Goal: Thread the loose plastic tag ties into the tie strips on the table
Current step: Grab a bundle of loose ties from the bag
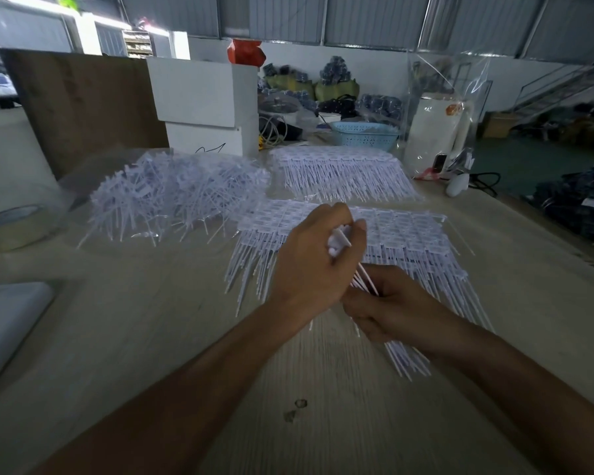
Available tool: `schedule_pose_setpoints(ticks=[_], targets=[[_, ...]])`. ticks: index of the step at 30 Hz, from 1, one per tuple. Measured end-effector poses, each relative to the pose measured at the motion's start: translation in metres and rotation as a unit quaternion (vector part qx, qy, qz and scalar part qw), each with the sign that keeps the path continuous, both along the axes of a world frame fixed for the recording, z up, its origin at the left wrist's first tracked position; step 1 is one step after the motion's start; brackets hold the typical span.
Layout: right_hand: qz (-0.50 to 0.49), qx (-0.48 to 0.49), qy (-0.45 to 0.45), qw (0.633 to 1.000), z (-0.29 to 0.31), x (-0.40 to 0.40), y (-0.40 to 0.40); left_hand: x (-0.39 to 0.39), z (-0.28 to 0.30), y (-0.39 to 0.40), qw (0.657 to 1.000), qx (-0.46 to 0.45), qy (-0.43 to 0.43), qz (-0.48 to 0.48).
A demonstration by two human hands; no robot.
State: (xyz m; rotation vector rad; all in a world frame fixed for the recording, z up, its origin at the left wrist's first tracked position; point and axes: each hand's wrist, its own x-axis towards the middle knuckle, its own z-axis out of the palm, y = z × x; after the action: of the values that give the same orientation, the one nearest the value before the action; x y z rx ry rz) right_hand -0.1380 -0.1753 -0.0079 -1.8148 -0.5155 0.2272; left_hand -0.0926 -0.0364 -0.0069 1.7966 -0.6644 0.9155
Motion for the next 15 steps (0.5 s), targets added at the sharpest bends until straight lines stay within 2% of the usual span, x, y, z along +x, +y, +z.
schedule_pose_setpoints(ticks=[6, 12, 15], targets=[[-0.016, -0.122, -0.089, 0.988, -0.004, 0.002, -0.003, 0.015, 0.0, 0.017, 0.991, -0.091, 0.084, 0.042], [-0.029, -0.094, -0.051, 0.994, -0.009, 0.006, -0.005, 0.029, 0.001, 0.025, 0.98, -0.145, 0.113, 0.082], [-0.056, -0.087, -0.052, 0.993, -0.011, 0.008, -0.007, 0.031, -0.003, 0.028, 0.977, -0.145, 0.143, 0.066]])
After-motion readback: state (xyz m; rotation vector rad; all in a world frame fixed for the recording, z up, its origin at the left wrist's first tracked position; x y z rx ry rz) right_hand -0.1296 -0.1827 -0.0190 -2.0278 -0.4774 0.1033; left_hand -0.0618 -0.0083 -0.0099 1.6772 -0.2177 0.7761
